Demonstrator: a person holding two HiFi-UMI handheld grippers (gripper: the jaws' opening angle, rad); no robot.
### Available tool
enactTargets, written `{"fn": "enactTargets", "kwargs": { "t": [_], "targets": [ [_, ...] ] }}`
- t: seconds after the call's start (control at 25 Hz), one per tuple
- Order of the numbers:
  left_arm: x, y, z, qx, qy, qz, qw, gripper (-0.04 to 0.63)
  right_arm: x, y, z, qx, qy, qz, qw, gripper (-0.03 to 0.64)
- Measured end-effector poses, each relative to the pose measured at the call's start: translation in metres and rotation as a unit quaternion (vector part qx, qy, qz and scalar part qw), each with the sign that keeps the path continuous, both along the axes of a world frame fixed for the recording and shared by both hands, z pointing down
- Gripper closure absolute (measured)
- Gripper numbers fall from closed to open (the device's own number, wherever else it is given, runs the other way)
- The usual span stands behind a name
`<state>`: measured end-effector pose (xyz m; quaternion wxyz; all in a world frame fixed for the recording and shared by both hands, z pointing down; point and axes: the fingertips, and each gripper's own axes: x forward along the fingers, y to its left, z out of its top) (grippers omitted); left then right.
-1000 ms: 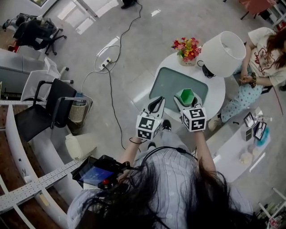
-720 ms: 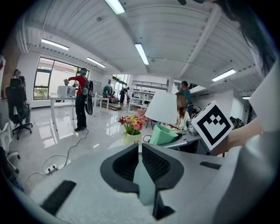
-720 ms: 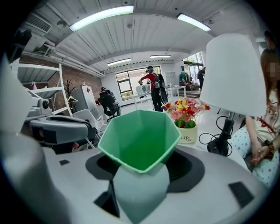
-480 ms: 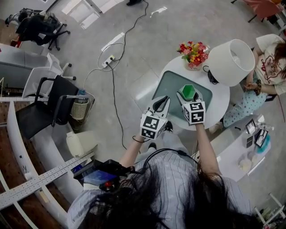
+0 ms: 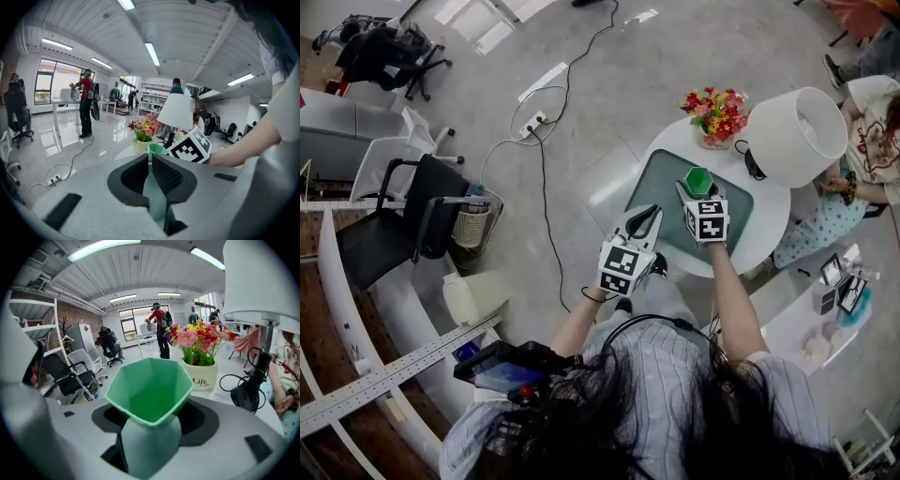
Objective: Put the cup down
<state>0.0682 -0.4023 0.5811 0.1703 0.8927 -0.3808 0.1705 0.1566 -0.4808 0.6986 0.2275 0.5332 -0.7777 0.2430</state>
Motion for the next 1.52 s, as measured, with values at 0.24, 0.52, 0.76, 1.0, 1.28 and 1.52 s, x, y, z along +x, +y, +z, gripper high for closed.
{"fn": "enactTargets", "kwargs": {
  "t": [0.24, 0.52, 0.76, 1.0, 1.28, 1.52],
  "targets": [
    [-0.011, -0.003, 0.007, -0.011, 0.001, -0.015, 0.9998, 0.568, -0.005, -0.010, 0.021, -0.012, 0.012, -0.010, 1.000, 0.302],
    [-0.022, -0.007, 0.010, -0.014, -0.006, -0.027, 0.9995, 0.568, -0.007, -0.014, 0.036, -0.025, 0.012, -0.010, 1.000, 0.302],
    [-0.024, -0.005, 0.011, -0.016, -0.007, -0.029, 0.9994, 0.568, -0.006, -0.014, 0.042, -0.027, 0.017, -0.010, 0.999, 0.302],
    [-0.027, -0.004, 0.012, -0.018, -0.009, -0.032, 0.9993, 0.568, -0.012, -0.013, 0.045, -0.029, 0.019, -0.026, 0.999, 0.302],
    [-0.030, 0.003, 0.013, -0.019, -0.012, -0.033, 0.9992, 0.568, -0.014, -0.007, 0.051, -0.045, 0.021, -0.033, 0.998, 0.301],
    [-0.030, 0.012, 0.013, -0.020, -0.012, -0.030, 0.9993, 0.568, -0.006, -0.004, 0.054, -0.058, 0.023, -0.011, 0.998, 0.301]
  ]
}}
